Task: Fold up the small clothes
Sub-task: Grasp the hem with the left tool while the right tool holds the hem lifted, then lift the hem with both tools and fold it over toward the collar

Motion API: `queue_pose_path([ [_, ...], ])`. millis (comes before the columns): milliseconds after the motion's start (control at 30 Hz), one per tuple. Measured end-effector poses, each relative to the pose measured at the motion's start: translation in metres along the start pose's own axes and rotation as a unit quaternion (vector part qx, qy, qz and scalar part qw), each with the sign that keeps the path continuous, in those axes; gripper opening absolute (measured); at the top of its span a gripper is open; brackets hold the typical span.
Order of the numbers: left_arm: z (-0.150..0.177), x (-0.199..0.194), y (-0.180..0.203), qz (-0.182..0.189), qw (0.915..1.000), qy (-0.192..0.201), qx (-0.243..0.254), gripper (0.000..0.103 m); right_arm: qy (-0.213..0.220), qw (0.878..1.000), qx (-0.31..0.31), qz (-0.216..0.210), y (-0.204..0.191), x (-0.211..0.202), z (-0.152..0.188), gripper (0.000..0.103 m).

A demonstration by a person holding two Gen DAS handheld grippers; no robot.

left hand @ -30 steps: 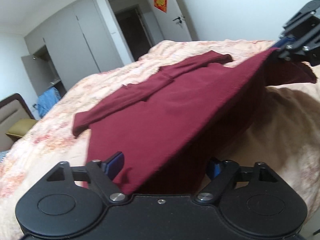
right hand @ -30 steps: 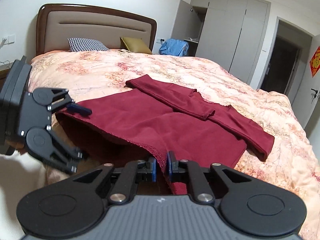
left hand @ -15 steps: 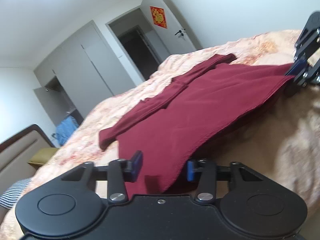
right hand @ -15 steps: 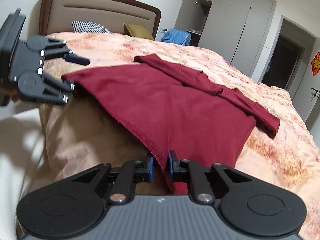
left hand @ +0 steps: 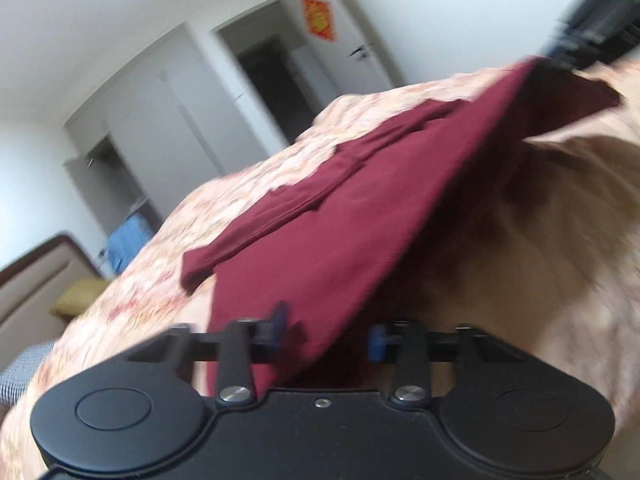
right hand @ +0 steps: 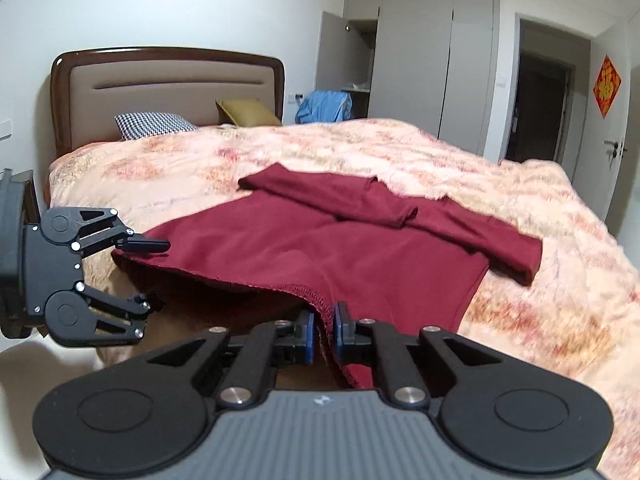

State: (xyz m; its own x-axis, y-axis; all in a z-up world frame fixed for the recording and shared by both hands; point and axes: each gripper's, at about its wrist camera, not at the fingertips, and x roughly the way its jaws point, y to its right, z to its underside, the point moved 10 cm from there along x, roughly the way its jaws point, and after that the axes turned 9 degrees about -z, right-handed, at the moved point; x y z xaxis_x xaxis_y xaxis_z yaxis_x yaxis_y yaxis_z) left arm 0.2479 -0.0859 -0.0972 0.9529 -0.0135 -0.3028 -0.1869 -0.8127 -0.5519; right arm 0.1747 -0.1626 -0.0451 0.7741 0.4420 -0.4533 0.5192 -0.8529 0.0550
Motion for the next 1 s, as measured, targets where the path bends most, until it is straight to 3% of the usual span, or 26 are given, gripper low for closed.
queue_pose_path([
  [133, 0.002, -0.001, -0.02, -0.009, 0.9999, 0.001, -0.007, 0.025, -0.018, 1.0, -0.019, -0.001, -0.009, 0.005, 0.015, 0.011],
  [233, 0.003, -0.005, -0.024, -0.006, 0.9999, 0.006, 0.011, 0.009, -0.038, 0.997, -0.063, 0.012, -0.025, 0.015, 0.033, 0.012],
  [400, -0.003, -0.006, -0.028, -0.007, 0.9998, 0.012, 0.016, 0.005, -0.066, 0.986, -0.147, 0.042, -0.048, 0.032, 0.071, 0.047],
  [500, -0.007, -0.008, -0.027, -0.01, 0.9994, 0.021, 0.027, 0.005, -0.061, 0.973, -0.207, 0.086, -0.052, 0.035, 0.08, 0.06],
  [567, -0.01, -0.01, -0.027, -0.011, 0.999, 0.027, 0.035, 0.004, -0.057, 0.965, -0.228, 0.112, -0.05, 0.036, 0.081, 0.061],
  [633, -0.01, -0.013, -0.026, -0.009, 0.9987, 0.031, 0.04, 0.004, -0.059, 0.964, -0.232, 0.116, -0.05, 0.036, 0.08, 0.038],
  [667, -0.01, -0.015, -0.026, -0.009, 0.9985, 0.033, 0.042, 0.003, -0.063, 0.962, -0.235, 0.122, -0.049, 0.036, 0.08, 0.015],
  [700, -0.011, -0.017, -0.026, -0.009, 0.9984, 0.035, 0.043, 0.003, -0.065, 0.959, -0.242, 0.133, -0.048, 0.035, 0.08, 0.007],
  [1000, -0.021, -0.053, -0.036, -0.013, 0.9978, 0.058, 0.03, 0.003, -0.035, 0.958, -0.238, 0.156, -0.05, -0.003, 0.055, 0.005],
])
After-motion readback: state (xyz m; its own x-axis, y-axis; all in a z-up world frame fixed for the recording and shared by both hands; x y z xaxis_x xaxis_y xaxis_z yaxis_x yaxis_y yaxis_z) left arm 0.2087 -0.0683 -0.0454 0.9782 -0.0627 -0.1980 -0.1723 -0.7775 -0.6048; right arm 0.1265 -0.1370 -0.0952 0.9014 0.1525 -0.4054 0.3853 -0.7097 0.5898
